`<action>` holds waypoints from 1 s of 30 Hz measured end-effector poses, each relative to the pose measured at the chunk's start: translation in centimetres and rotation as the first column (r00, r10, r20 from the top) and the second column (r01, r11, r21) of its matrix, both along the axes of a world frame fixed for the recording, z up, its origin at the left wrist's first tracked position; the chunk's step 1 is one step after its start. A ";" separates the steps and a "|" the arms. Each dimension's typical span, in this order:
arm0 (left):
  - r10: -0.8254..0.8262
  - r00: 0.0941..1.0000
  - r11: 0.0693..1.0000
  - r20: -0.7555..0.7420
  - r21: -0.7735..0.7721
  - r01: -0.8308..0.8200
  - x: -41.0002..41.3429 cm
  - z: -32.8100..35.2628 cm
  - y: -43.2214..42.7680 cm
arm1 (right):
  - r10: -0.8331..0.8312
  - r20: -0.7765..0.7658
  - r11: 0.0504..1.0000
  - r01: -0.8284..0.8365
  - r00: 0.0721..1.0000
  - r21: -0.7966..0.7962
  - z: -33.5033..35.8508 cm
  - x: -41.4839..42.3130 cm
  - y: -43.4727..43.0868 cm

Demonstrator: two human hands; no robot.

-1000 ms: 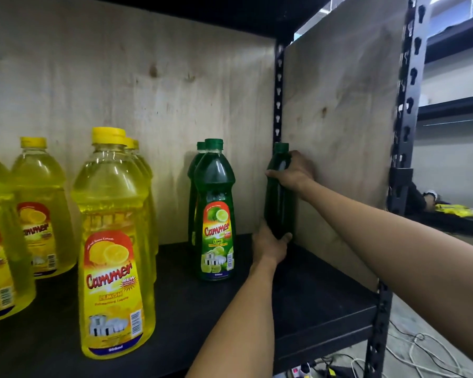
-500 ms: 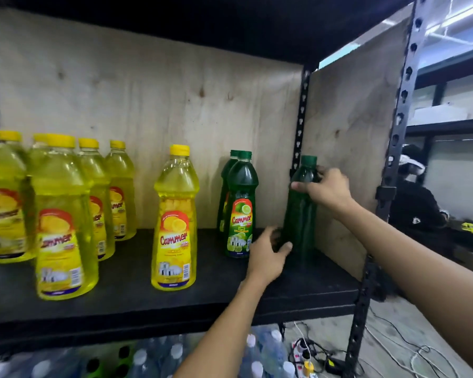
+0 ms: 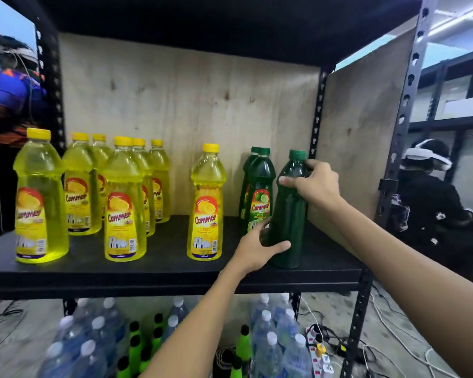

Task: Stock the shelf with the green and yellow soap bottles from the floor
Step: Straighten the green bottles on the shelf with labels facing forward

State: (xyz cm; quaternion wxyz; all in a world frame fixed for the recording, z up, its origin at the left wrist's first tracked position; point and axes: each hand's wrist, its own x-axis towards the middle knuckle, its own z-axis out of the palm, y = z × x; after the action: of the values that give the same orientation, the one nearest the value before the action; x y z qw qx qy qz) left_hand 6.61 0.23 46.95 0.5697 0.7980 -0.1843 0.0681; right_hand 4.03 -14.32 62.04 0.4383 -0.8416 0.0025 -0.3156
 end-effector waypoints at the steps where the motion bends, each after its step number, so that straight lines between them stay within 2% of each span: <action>1: 0.010 1.000 1.000 0.004 0.005 -0.010 -0.1 0.1 0.3 | 0.007 0.015 1.000 -0.007 1.000 -0.008 -0.1 -0.1 0.6; 4: 0.025 1.000 1.000 -0.009 0.017 -0.024 -0.3 0.1 0.9 | 0.019 0.048 1.000 -0.018 0.999 -0.021 -0.2 -0.3 1.5; 9: 0.038 0.999 0.999 -0.005 0.028 -0.038 -0.5 0.1 0.7 | 0.033 0.010 0.998 -0.032 0.999 -0.045 -0.1 -0.6 0.7; 15: 0.142 0.989 0.989 0.047 0.024 -0.143 -1.5 -0.1 -0.1 | 0.125 -0.038 0.992 -0.125 0.991 -0.004 -0.2 -0.7 0.1; 18: 0.255 0.963 0.960 0.090 0.093 -0.263 -2.7 0.0 -1.6 | 0.009 0.005 0.993 -0.009 1.000 -0.116 -0.3 -0.7 0.9; 21: 0.400 0.904 0.905 0.151 0.090 -0.416 -3.6 0.1 -2.6 | -0.116 0.071 0.970 0.128 0.991 -0.208 -0.8 -0.8 2.3; 23: 0.428 0.889 0.893 0.162 0.075 -0.443 -3.8 0.2 -2.4 | -0.119 0.040 0.966 0.125 0.992 -0.228 -0.5 -0.8 2.6; 24: 0.433 0.887 0.891 0.160 0.073 -0.448 -3.9 0.3 -2.3 | -0.062 -0.013 0.979 0.058 0.998 -0.193 -0.1 -0.8 2.3; 26: 0.447 0.875 0.881 0.186 0.079 -0.467 -4.4 0.3 -2.2 | 0.181 -0.130 0.983 -0.176 0.975 0.048 0.9 -1.0 1.1; 28: 0.463 0.855 0.870 0.233 0.067 -0.489 -5.0 0.3 -2.6 | 0.450 -0.174 0.867 -0.383 0.876 0.318 1.5 -0.8 -0.4; 30: 0.477 0.842 0.864 0.252 0.039 -0.502 -5.5 0.1 -3.2 | 0.622 -0.162 0.739 -0.506 0.766 0.445 1.3 -0.3 -1.5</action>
State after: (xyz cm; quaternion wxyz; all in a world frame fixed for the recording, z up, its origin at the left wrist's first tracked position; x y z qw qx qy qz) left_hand 1.07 -3.01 47.10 0.4656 0.8332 -0.0433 0.2951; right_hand 3.69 -15.80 63.35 0.6607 -0.7390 -0.1290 -0.0279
